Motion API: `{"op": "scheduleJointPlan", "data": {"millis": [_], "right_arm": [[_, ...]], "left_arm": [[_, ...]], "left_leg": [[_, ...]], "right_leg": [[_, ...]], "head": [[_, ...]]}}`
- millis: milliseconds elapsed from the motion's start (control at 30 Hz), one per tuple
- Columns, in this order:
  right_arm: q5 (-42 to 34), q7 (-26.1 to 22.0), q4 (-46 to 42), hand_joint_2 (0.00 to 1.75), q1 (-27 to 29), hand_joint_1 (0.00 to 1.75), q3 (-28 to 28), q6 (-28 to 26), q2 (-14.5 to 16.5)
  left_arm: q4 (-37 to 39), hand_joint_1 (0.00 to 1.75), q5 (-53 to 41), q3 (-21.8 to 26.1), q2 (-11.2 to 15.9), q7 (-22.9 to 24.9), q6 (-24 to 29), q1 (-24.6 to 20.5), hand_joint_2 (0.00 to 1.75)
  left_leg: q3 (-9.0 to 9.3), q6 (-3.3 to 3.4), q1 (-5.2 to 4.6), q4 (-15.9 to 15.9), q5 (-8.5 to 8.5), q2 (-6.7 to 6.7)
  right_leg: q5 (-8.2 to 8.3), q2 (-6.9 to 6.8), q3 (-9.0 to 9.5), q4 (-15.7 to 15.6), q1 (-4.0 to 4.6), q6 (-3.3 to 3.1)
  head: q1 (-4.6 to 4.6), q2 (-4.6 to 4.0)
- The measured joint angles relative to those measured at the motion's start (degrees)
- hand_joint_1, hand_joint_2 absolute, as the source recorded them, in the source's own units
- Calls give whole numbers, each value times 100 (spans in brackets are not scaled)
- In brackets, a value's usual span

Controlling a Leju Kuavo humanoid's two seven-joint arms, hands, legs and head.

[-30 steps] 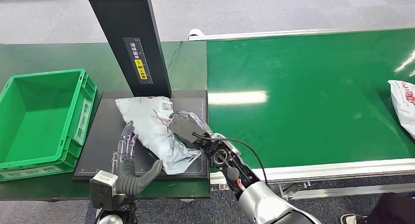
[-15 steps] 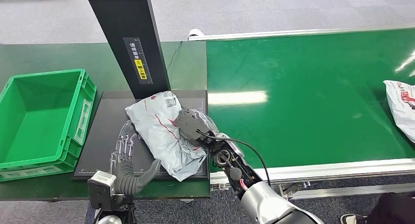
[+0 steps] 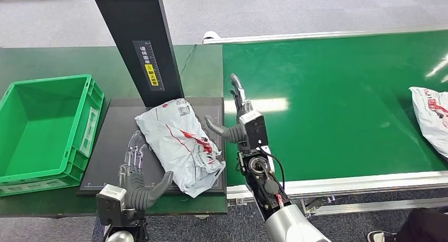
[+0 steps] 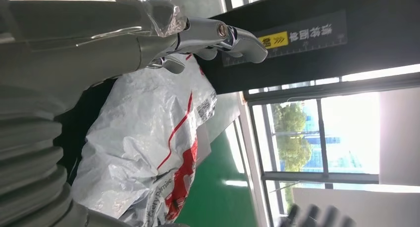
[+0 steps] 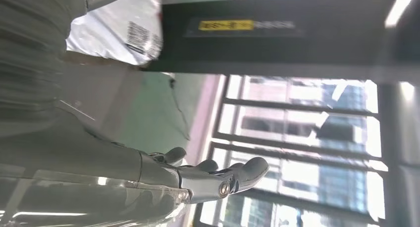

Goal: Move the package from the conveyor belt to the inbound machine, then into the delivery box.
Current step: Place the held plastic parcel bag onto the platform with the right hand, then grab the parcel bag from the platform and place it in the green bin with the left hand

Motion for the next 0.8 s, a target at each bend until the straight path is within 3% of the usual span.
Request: {"op": "scheduleJointPlan", "data": {"millis": [167,400,600,800], "right_arm": [[-117,-11,-733,175,336,0,-96,23,0],[-162,-13,-1117,175,487,0,-145,37,0],[-730,-15,-1953,175,864,0,-186,-14,7],[-1003,-18,-2753,175,1164,0,-270,128,108]], "left_arm": [[143,0,0,0,2,-17,0,-55,175],[219,0,0,-1,2,-22,-2,-62,175],[325,0,-187,-11,7,-11,-19,-79,175],[950,0,-1215,-104,70,526,238,-626,175]], "left_leg": [[1,0,-1,0,-1,2],[3,0,0,0,0,1],[-1,0,0,0,-1,-1],[1,0,-2,0,1,-2]], "right_leg": [[0,1,0,-1,0,0],[0,1,1,0,0,0],[-1,0,0,0,0,1],[2,-1,2,-2,-1,-1]], "head": [[0,-1],[-1,0],[0,1],[0,-1]]}}
